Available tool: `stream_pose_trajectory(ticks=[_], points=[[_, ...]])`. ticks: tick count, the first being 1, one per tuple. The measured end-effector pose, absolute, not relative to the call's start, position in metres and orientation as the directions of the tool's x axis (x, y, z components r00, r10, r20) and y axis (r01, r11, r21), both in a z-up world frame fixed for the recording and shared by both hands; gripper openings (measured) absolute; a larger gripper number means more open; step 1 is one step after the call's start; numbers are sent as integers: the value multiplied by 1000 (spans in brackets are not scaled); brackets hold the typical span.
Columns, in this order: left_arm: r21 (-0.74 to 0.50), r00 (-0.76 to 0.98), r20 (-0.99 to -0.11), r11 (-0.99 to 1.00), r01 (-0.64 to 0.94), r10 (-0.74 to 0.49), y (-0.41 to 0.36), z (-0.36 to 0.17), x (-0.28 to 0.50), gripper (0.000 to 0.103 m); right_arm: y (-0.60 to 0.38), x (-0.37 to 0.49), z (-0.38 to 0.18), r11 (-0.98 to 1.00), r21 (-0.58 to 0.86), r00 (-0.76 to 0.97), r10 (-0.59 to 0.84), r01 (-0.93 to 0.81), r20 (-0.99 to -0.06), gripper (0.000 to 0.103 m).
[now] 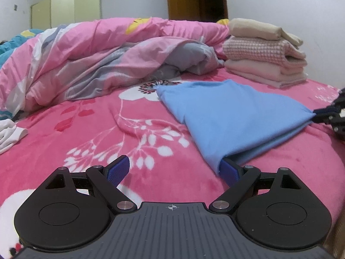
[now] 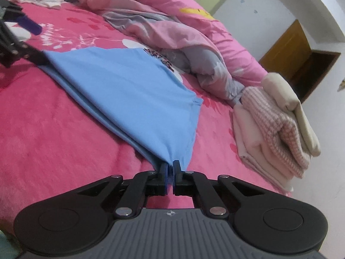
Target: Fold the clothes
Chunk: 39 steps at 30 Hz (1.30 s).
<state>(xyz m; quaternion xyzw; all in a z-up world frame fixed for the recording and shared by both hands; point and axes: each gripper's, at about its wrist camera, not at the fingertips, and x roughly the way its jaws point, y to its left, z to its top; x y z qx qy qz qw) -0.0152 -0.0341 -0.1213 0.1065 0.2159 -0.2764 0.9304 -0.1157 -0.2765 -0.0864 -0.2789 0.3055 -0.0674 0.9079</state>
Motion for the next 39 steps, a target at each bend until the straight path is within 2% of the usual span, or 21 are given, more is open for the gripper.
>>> stream_pose_trajectory(ticks=[4, 7, 10, 14, 17, 19, 24, 28, 30, 33, 37, 39], points=[[41, 741, -481, 832, 554, -469, -12, -116, -21, 90, -296, -127, -76, 882, -471, 801, -276, -9, -532, 3], [-21, 748, -454, 846, 533, -484, 6, -104, -22, 90, -320, -131, -55, 952, -301, 831, -217, 64, -511, 3], [-92, 746, -421, 842, 531, -517, 7, -92, -14, 91, -337, -123, -35, 996, -66, 876, -90, 66, -474, 3], [-78, 724, -404, 810, 582, -559, -24, -89, -4, 94, -329, -87, -31, 999, 41, 881, 20, -1, -474, 3], [-25, 703, -476, 808, 589, -528, -51, -107, 2, 93, -325, -68, -50, 998, 56, 835, 47, -19, -549, 4], [-41, 682, -524, 815, 578, -510, -54, -120, 7, 93, -325, -62, -65, 999, 54, 791, 40, -9, -611, 4], [-97, 672, -503, 808, 581, -544, -42, -126, 7, 93, -335, -76, -56, 997, 73, 759, 41, 8, -650, 4], [-93, 679, -488, 806, 584, -549, -41, -129, 5, 94, -332, -57, -35, 998, 69, 789, 53, -13, -613, 4], [-93, 681, -483, 805, 586, -551, -41, -129, 4, 94, -328, -38, -36, 997, 70, 794, 68, -32, -604, 4], [-102, 677, -475, 800, 592, -562, -39, -129, 3, 94, -328, -18, -55, 997, 62, 760, 74, -44, -646, 4], [-129, 668, -461, 789, 601, -584, -35, -131, 4, 96, -347, -43, -59, 999, 47, 751, 29, 3, -659, 4], [-135, 665, -458, 786, 604, -590, -34, -131, 5, 97, -357, -57, -56, 997, 11, 736, -48, 75, -675, 4]])
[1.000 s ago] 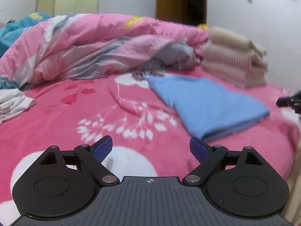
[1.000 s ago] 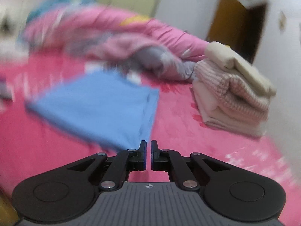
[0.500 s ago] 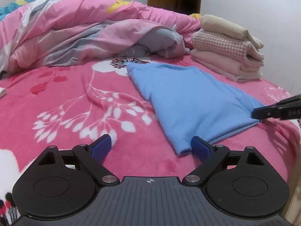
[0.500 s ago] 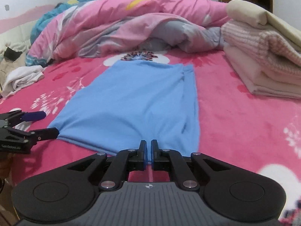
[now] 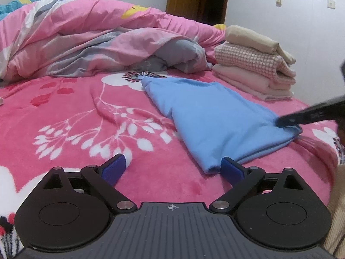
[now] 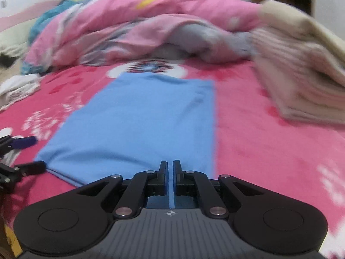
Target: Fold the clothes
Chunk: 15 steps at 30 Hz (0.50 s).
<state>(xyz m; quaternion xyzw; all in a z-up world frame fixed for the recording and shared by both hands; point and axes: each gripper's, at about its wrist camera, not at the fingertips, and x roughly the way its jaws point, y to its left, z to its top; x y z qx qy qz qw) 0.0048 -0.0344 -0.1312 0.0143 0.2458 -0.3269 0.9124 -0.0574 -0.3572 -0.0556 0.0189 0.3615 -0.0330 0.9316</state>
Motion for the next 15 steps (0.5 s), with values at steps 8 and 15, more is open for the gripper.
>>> stream_pose_trajectory(ticks=[8, 15], points=[[-163, 661, -448, 781, 603, -603, -31, -131, 5, 97, -333, -58, -38, 997, 67, 778, 10, 41, -629, 6], [-236, 645, -417, 761, 604, -641, -15, -129, 5, 97, -290, -44, -64, 985, 124, 704, 171, -118, -689, 6]])
